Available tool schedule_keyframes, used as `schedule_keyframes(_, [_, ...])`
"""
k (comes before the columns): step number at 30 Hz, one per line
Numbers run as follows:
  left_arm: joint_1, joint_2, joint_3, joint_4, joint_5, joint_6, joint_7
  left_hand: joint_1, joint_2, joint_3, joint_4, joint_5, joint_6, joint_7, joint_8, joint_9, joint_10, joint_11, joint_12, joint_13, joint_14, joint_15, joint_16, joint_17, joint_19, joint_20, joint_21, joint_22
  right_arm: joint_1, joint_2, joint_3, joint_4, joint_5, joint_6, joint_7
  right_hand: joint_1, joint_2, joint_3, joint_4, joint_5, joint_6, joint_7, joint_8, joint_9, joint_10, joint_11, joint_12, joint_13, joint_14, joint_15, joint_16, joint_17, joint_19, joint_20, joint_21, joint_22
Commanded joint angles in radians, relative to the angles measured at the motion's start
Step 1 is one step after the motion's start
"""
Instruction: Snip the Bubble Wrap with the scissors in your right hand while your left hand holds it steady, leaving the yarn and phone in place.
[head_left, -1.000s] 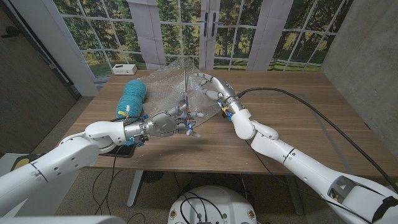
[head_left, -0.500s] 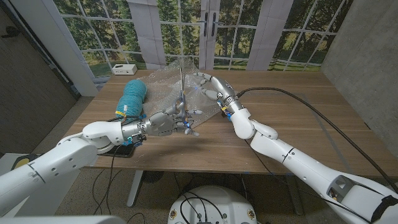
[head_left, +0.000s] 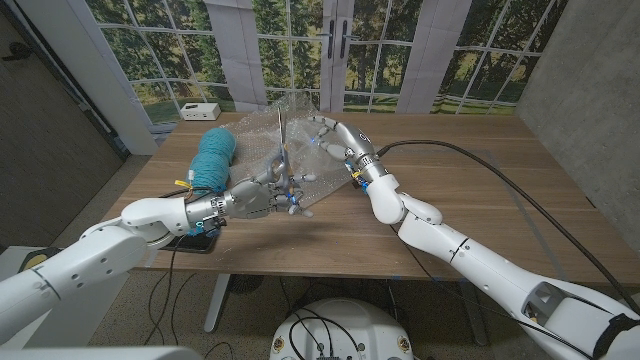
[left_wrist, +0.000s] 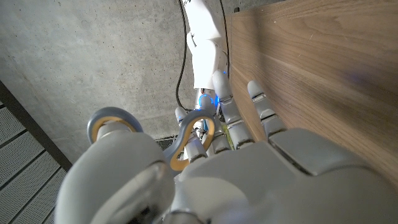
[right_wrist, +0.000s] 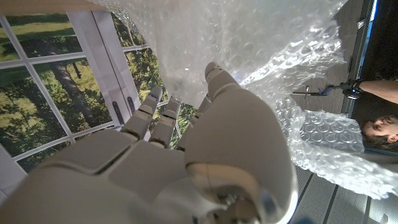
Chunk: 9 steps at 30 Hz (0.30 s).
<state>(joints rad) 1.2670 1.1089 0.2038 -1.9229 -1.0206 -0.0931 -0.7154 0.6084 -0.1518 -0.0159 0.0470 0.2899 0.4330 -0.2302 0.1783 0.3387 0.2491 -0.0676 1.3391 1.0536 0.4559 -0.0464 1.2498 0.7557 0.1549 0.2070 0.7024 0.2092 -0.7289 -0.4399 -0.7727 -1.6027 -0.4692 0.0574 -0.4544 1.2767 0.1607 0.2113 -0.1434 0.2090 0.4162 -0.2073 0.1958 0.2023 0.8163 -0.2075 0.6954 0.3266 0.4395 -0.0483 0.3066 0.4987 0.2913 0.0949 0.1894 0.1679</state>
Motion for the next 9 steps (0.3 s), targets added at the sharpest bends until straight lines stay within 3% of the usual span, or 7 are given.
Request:
schedule_keyframes(1, [0.01,-0.004,-0.014,-0.01,-0.005,0.019,0.023,0.002,0.01,-0.009,0.004,0.006,-0.18,0.176,0.006,-0.003,0.008,-0.005,0.001,0.002,-0.003,-0.023,-0.002,0.004,-0.001,0.005,-0.003,0.002,0.017,0.016,-0.008,0.041,0.019,0.028,-0.005,0.002,0.0,-0.005,0.0,0.002,0.007,0.002,0.005,0.003,-0.004,-0.002,0.006,0.001,0.009,-0.186,-0.002,0.003,0.002,0.003,0.001,0.003])
schedule_keyframes(9, [-0.007,-0.032,0.002,0.015,0.001,0.017,0.018,0.005,0.013,-0.019,0.005,0.011,-0.174,0.18,0.009,-0.018,0.011,-0.005,-0.002,-0.003,0.0,-0.02,-0.006,-0.001,-0.001,0.005,-0.008,0.002,0.036,0.022,-0.017,0.056,0.015,0.034,0.004,0.003,0.0,-0.004,0.0,0.002,0.008,0.002,0.006,0.003,-0.002,-0.003,0.008,0.002,0.009,-0.187,-0.003,0.004,0.002,0.004,0.001,0.003])
